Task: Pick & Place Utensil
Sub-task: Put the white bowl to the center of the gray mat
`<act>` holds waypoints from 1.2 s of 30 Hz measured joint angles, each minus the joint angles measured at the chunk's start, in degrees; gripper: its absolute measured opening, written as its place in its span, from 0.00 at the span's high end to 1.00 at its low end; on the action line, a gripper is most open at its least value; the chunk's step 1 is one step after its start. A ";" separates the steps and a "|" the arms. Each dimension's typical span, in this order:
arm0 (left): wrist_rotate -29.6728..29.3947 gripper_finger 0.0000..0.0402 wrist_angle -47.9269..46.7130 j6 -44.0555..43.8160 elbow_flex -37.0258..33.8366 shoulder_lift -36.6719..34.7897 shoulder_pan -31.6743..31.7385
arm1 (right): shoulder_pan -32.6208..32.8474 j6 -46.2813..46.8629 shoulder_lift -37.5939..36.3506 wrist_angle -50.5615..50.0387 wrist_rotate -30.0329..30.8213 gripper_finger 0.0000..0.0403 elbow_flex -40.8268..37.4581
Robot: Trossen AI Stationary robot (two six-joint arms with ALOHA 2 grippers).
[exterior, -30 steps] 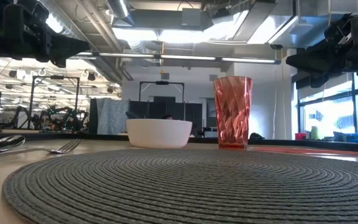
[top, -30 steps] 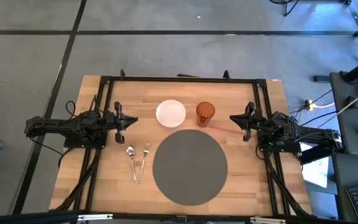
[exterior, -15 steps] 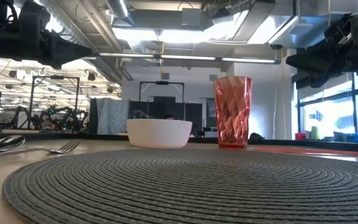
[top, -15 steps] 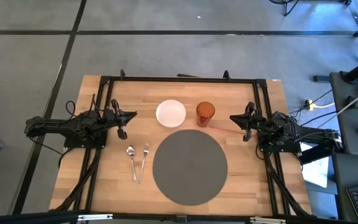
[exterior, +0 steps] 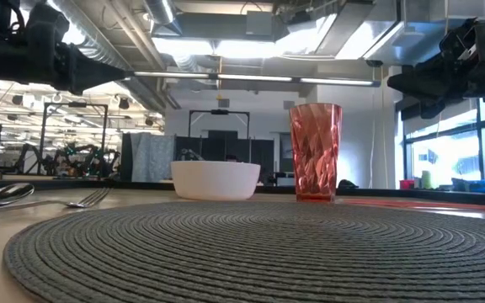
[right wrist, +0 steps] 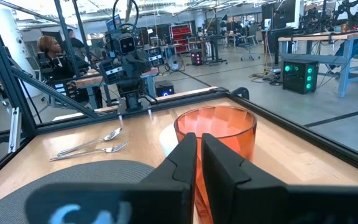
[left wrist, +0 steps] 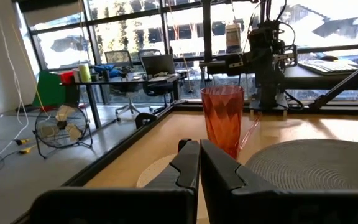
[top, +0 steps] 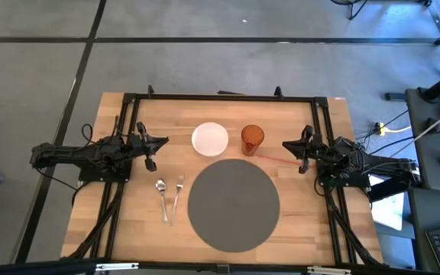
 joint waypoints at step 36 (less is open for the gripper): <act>-5.40 0.99 -1.37 -5.98 0.00 0.00 0.02 | 0.00 0.00 0.00 -0.01 0.02 0.94 0.00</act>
